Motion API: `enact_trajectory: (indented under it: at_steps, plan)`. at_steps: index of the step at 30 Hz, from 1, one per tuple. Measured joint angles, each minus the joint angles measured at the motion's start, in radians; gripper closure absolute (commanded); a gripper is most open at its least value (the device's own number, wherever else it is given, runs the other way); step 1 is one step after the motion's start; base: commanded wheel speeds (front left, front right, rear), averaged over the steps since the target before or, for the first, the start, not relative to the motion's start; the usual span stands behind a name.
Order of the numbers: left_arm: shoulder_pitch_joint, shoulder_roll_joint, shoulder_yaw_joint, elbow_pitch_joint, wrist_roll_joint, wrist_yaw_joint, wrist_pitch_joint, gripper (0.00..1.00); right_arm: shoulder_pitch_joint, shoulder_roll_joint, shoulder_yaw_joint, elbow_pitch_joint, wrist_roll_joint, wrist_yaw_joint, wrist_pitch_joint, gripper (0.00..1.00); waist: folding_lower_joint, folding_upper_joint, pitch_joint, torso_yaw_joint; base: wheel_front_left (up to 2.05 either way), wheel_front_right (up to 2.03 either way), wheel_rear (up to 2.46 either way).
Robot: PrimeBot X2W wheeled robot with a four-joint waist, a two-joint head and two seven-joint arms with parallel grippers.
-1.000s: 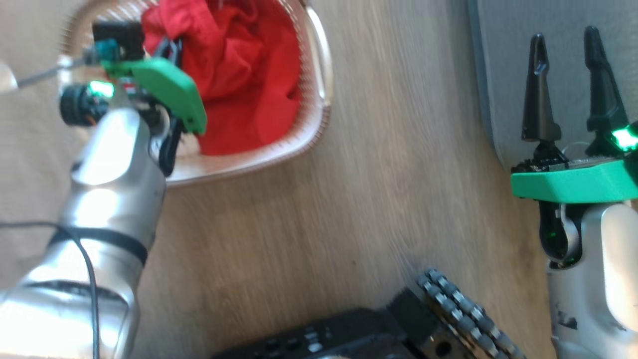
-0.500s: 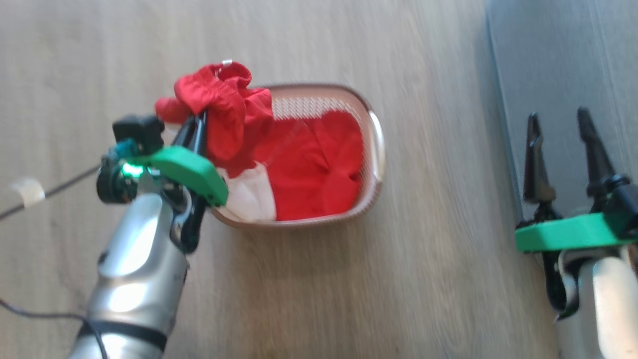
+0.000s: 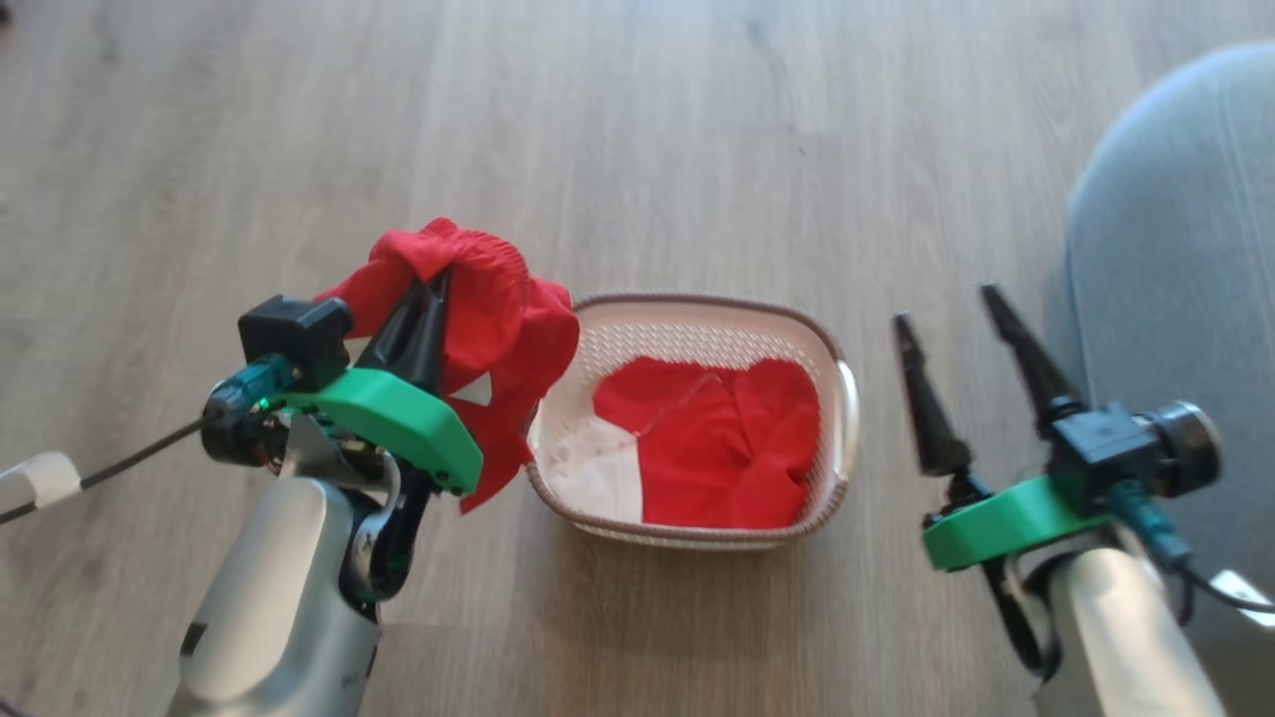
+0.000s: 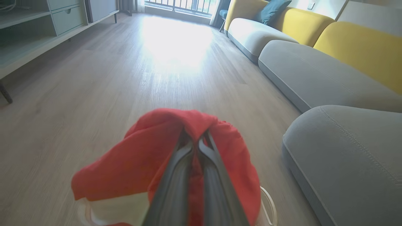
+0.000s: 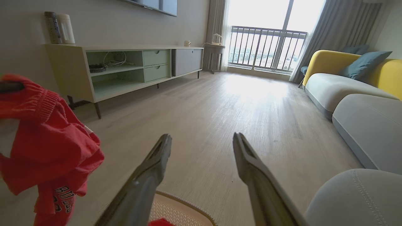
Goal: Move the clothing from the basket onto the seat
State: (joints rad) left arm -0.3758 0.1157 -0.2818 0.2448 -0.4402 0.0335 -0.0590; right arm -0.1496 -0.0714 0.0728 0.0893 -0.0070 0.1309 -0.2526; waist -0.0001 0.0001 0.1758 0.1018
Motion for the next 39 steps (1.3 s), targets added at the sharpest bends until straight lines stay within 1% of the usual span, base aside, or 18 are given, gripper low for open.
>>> enact_trajectory:
  at_steps: [2, 5, 9, 14, 18, 21, 26, 29, 30, 31, 32, 39]
  plan:
    - [0.022, 0.008, -0.009, -0.068, 0.002, 0.015, 0.032, 1.0, -0.002, -0.009, 0.038, 0.009, 0.006, 0.0, 0.0, 0.0, 0.0, 0.0, -0.02, 0.019, 0.0, 0.0, 0.0]
    - [0.047, 0.023, -0.013, -0.148, 0.002, 0.025, 0.079, 1.0, -0.003, -0.027, 0.101, 0.026, 0.025, 0.0, 0.0, 0.0, 0.0, 0.0, -0.051, 0.043, 0.0, 0.0, 0.0]
    - [0.072, 0.047, -0.019, -0.233, 0.002, 0.036, 0.127, 1.0, -0.012, -0.048, 0.217, 0.046, 0.065, 0.0, 0.0, 0.0, 0.0, 0.0, -0.076, 0.076, 0.0, 0.0, 0.0]
    - [0.075, 0.049, -0.053, -0.312, 0.002, 0.041, 0.167, 1.0, -0.088, -0.085, 0.377, 0.067, 0.109, 0.0, 0.0, 0.0, 0.0, 0.0, -0.087, 0.106, 0.0, 0.0, 0.0]
    - [0.076, 0.046, -0.082, -0.351, 0.01, 0.04, 0.19, 1.0, -0.163, -0.084, 0.47, 0.092, 0.13, 0.0, 0.0, 0.0, 0.0, 0.0, -0.084, 0.123, 0.0, 0.0, 0.0]
    - [0.076, 0.038, -0.117, -0.377, 0.01, 0.039, 0.2, 1.0, -0.228, -0.075, 0.526, 0.122, 0.141, 0.0, 0.0, 0.0, 0.0, 0.0, -0.082, 0.138, 0.0, 0.0, 0.0]
    - [0.076, 0.022, -0.166, -0.392, 0.019, 0.022, 0.209, 1.0, -0.297, -0.062, 0.562, 0.176, 0.16, 0.0, 0.0, 0.0, 0.0, 0.0, -0.066, 0.16, 0.0, 0.0, 0.0]
    - [0.076, 0.012, -0.185, -0.404, 0.019, 0.021, 0.213, 1.0, -0.33, -0.058, 0.582, 0.23, 0.184, 0.0, 0.0, 0.0, 0.0, -0.0001, -0.061, 0.17, 0.0, 0.0, 0.0]
    - [0.076, 0.01, -0.19, -0.404, 0.019, 0.021, 0.213, 1.0, -0.338, -0.054, 0.588, 0.249, 0.199, 0.0, 0.0, 0.15, 0.0, -0.0001, -0.06, 0.173, 0.0, 0.0, 0.0]
    - [0.076, 0.008, -0.196, -0.404, 0.019, 0.021, 0.216, 1.0, -0.345, -0.05, 0.593, 0.27, 0.219, 0.0, 0.0, 0.67, 0.0001, -0.0001, -0.06, 0.176, 0.0, 0.0, 0.0]
    - [0.076, 0.008, -0.2, -0.404, 0.019, 0.021, 0.216, 1.0, -0.351, -0.048, 0.601, 0.287, 0.234, 0.0, 0.0, 1.0, 0.0, -0.0001, -0.06, 0.178, 0.0, 0.0, 0.0]
    - [0.076, 0.004, -0.203, -0.393, 0.015, 0.021, 0.215, 1.0, -0.377, -0.031, 0.609, 0.313, 0.282, 0.0, 0.0, 1.0, 0.0001, 0.0, -0.065, 0.173, 0.0, 0.0, 0.0]
